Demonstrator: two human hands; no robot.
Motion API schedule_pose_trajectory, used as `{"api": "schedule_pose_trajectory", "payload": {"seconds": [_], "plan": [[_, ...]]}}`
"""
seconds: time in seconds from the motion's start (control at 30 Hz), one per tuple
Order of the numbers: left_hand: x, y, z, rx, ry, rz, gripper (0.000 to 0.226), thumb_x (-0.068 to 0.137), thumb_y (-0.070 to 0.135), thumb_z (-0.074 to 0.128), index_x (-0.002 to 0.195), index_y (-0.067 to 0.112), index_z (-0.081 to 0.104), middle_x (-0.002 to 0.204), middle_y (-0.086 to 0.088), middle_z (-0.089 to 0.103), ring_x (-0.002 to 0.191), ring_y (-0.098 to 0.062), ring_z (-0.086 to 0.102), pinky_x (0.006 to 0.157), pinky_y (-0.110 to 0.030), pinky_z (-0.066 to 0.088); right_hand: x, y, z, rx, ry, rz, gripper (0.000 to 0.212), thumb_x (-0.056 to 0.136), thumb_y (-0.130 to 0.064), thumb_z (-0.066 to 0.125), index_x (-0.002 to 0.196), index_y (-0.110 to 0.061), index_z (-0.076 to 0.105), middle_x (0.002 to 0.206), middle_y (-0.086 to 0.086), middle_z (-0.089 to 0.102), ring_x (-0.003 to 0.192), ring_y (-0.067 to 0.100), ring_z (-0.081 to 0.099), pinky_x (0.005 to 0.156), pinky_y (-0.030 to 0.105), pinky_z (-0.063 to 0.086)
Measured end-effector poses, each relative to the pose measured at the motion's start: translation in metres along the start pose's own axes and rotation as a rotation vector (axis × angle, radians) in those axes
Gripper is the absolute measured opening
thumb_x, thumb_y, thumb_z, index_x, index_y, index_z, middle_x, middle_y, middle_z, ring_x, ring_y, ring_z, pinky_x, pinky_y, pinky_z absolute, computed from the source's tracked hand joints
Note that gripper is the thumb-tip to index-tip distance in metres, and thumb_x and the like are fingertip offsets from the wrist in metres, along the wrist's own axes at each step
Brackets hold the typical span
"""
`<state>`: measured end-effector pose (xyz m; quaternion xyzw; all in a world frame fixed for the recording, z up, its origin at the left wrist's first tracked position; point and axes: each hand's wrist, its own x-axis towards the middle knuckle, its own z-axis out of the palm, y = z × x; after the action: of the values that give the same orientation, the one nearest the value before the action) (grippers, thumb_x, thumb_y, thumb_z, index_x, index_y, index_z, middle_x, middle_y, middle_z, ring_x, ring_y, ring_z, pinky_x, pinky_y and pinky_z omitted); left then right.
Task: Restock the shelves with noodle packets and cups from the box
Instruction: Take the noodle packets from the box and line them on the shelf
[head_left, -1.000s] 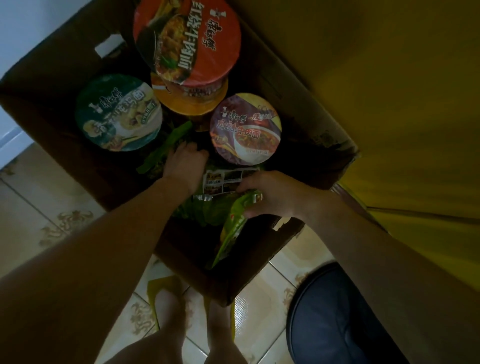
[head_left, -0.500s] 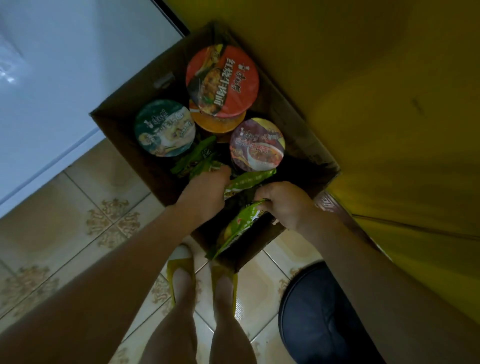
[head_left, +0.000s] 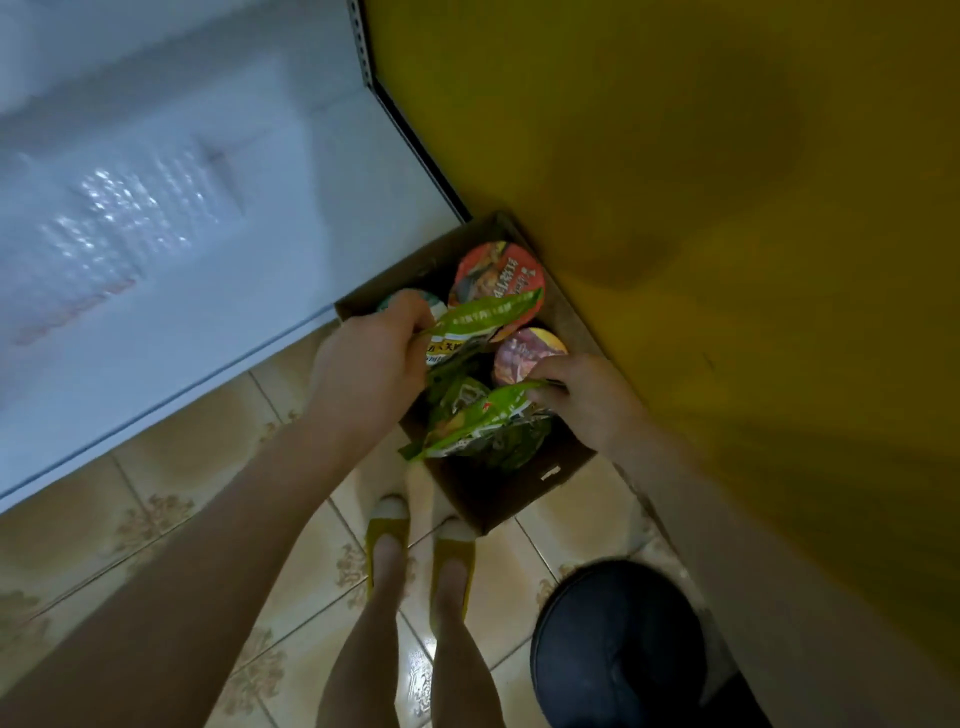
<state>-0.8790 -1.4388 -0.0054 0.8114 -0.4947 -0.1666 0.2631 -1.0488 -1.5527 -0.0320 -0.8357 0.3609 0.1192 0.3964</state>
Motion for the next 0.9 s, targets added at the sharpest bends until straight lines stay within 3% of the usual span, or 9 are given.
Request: {"api": "schedule_pose_trajectory", "payload": {"seconds": [0.17, 0.23, 0.33, 0.4, 0.57, 0.67, 0.73, 0.8, 0.9], "plan": [[-0.006, 0.017, -0.065, -0.012, 0.195, -0.022, 0.016, 0.089, 0.015, 0.050, 0.095, 0.004, 0.059, 0.069, -0.016, 0.063, 0.063, -0.037, 0.058, 0.059, -0.035, 0.040, -0.005, -0.050, -0.037, -0.037, 0.041, -0.070, 0.021, 0.091, -0.016, 0.055, 0.105, -0.004, 0.065, 0.098, 0.011, 0.066, 0.092, 0.028, 0.059, 0.078, 0.039, 0.047], [-0.013, 0.020, -0.089, 0.002, 0.257, -0.043, 0.021, 0.087, 0.020, 0.046, 0.095, 0.006, 0.059, 0.069, -0.016, 0.062, 0.063, -0.037, 0.058, 0.058, -0.035, 0.039, -0.006, -0.071, -0.050, -0.036, 0.050, -0.088, 0.021, 0.092, -0.015, 0.054, 0.107, -0.004, 0.064, 0.097, 0.010, 0.064, 0.094, 0.027, 0.057, 0.074, 0.030, 0.042], [-0.029, 0.019, -0.125, 0.047, 0.349, -0.078, 0.025, 0.085, 0.022, 0.042, 0.093, 0.005, 0.060, 0.065, -0.016, 0.060, 0.059, -0.038, 0.057, 0.055, -0.036, 0.040, -0.007, -0.101, -0.065, -0.095, 0.035, -0.167, 0.025, 0.093, -0.014, 0.053, 0.113, -0.003, 0.063, 0.111, 0.017, 0.065, 0.102, 0.030, 0.057, 0.070, 0.024, 0.033], [-0.042, 0.017, -0.150, 0.082, 0.417, -0.123, 0.025, 0.084, 0.021, 0.043, 0.092, 0.005, 0.061, 0.064, -0.016, 0.062, 0.057, -0.038, 0.058, 0.053, -0.038, 0.042, -0.009, -0.123, -0.072, -0.135, 0.041, -0.231, 0.023, 0.091, -0.013, 0.055, 0.109, -0.003, 0.065, 0.106, 0.016, 0.066, 0.098, 0.026, 0.058, 0.066, 0.021, 0.028], [-0.075, 0.004, -0.215, 0.152, 0.597, -0.269, 0.023, 0.085, 0.019, 0.045, 0.092, 0.004, 0.062, 0.064, -0.016, 0.063, 0.054, -0.037, 0.058, 0.049, -0.033, 0.039, -0.008, -0.198, -0.080, -0.175, 0.004, -0.364, 0.013, 0.089, -0.016, 0.058, 0.097, -0.012, 0.067, 0.084, -0.003, 0.060, 0.084, 0.016, 0.057, 0.063, 0.020, 0.036], [-0.102, -0.009, -0.259, 0.190, 0.722, -0.323, 0.020, 0.086, 0.014, 0.047, 0.092, 0.002, 0.062, 0.063, -0.018, 0.062, 0.054, -0.037, 0.058, 0.049, -0.032, 0.039, -0.006, -0.256, -0.077, -0.161, -0.044, -0.474, 0.012, 0.088, -0.012, 0.058, 0.094, -0.008, 0.067, 0.083, 0.001, 0.062, 0.079, 0.012, 0.054, 0.060, 0.010, 0.037], [-0.124, -0.020, -0.286, 0.190, 0.792, -0.374, 0.021, 0.087, 0.013, 0.047, 0.094, 0.001, 0.062, 0.065, -0.018, 0.063, 0.057, -0.036, 0.058, 0.049, -0.036, 0.043, -0.003, -0.294, -0.071, -0.162, -0.067, -0.540, 0.011, 0.088, -0.011, 0.059, 0.093, -0.007, 0.068, 0.085, 0.005, 0.065, 0.080, 0.015, 0.057, 0.067, 0.022, 0.040], [-0.147, -0.034, -0.311, 0.213, 0.848, -0.430, 0.022, 0.087, 0.013, 0.046, 0.096, 0.000, 0.061, 0.068, -0.018, 0.064, 0.058, -0.036, 0.059, 0.050, -0.036, 0.043, -0.001, -0.329, -0.063, -0.182, -0.089, -0.591, 0.010, 0.088, -0.011, 0.059, 0.092, -0.008, 0.068, 0.084, 0.004, 0.064, 0.081, 0.017, 0.057, 0.068, 0.025, 0.039], [-0.180, -0.057, -0.343, 0.234, 0.908, -0.515, 0.024, 0.087, 0.014, 0.045, 0.094, -0.001, 0.062, 0.068, -0.019, 0.064, 0.058, -0.038, 0.060, 0.048, -0.038, 0.047, 0.001, -0.381, -0.050, -0.209, -0.105, -0.660, 0.012, 0.088, -0.008, 0.058, 0.093, -0.005, 0.068, 0.082, 0.003, 0.061, 0.078, 0.015, 0.053, 0.062, 0.012, 0.036]]}}
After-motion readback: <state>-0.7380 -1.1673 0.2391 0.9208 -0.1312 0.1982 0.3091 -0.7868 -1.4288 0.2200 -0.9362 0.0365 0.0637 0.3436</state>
